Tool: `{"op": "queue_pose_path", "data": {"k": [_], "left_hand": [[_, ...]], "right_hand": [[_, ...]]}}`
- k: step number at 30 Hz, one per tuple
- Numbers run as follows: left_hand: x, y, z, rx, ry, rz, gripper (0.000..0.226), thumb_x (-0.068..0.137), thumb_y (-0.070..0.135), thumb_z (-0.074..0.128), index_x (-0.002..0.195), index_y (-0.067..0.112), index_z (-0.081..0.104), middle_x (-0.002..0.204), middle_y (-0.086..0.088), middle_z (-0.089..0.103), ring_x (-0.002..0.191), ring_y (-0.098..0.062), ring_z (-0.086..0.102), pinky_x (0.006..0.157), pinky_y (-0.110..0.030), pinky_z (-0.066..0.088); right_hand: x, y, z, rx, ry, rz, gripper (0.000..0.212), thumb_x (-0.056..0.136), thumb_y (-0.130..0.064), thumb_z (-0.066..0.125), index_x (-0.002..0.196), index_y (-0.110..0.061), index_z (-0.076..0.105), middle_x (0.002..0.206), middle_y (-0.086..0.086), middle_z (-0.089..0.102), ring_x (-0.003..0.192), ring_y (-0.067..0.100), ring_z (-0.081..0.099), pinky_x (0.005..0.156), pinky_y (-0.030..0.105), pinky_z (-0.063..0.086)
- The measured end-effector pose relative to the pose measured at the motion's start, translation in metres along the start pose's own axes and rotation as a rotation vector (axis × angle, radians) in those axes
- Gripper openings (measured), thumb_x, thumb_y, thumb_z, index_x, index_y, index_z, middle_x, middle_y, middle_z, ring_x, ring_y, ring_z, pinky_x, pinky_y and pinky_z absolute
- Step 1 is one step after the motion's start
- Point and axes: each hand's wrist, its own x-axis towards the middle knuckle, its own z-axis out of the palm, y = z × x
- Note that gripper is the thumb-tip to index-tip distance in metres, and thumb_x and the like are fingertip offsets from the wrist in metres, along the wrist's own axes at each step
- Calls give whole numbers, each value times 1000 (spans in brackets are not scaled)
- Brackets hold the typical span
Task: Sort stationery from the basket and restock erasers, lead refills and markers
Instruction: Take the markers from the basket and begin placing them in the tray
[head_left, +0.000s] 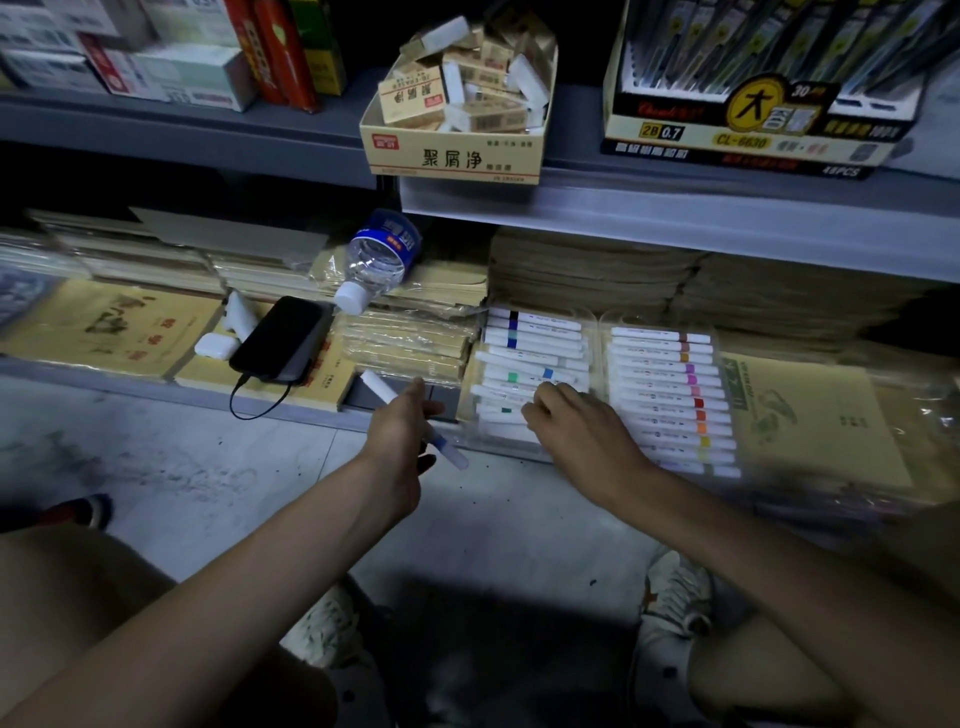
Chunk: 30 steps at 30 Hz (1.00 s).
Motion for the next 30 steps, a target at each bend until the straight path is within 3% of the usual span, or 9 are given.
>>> {"op": "queue_pose_path", "data": {"k": [3,7,11,14,16,18,20,23,30], "left_hand": [[-1,-1,-2,-24,-36,-30,46,105,44,48,103,1,64,68,-7,46,55,-20,44,52,-29,34],[2,-8,-2,-114,-84,-65,30,103,30,55,81,12,47,62,-4,35,44,-13,30,36,-21,29],[-2,-15,2,-126,-102,-35,16,99,19,64,93,6,55,70,-9,46,52,-16,43,44,-23,36],[-2,-19,5,-119,-131,-46,36,92,20,74,116,-5,65,80,-14,63,53,-17,60,49,-25,51],[-3,-20,9,-147,-159,-66,40,90,20,76,120,-6,66,88,-19,70,60,-20,68,55,-28,59],[-3,-21,13,-168,-182,-85,39,89,19,77,117,-6,67,92,-22,73,65,-22,72,62,-31,64],[-1,-21,16,-200,-218,-104,40,89,18,78,118,-7,66,96,-24,74,70,-25,74,66,-32,65],[1,-23,22,-212,-279,-144,40,90,16,75,121,-7,65,105,-26,75,81,-29,75,65,-33,64],[2,-31,26,-68,-314,-198,42,87,28,79,120,4,69,103,-13,78,91,-25,77,65,-32,61]], "right_hand": [[-1,-1,0,-26,54,-45,51,46,16,72,88,-10,61,83,8,56,71,28,57,55,35,40],[-3,-4,-1,-2,24,-35,54,40,16,77,85,-10,61,81,8,57,69,27,58,52,33,39],[-4,-6,4,82,-6,42,53,39,15,83,79,-12,60,77,6,56,65,25,57,47,29,29],[-5,-4,6,238,79,102,31,67,-3,87,88,-14,69,84,3,61,75,25,61,56,31,43],[-4,-6,-7,464,137,224,4,90,-18,74,91,-15,72,86,0,65,79,19,62,64,32,46],[-2,-8,-22,730,167,364,20,99,-27,64,84,-16,71,76,-5,66,71,12,61,64,33,47],[-3,-9,-34,911,142,376,17,96,-32,67,88,-19,74,78,-9,69,72,7,64,67,30,51],[-13,-11,-37,819,82,237,15,86,-32,79,98,-25,76,90,-11,67,81,5,62,72,29,53],[-23,-9,-28,655,37,170,21,89,-23,75,110,-25,72,99,-9,64,92,13,60,75,32,51]]}}
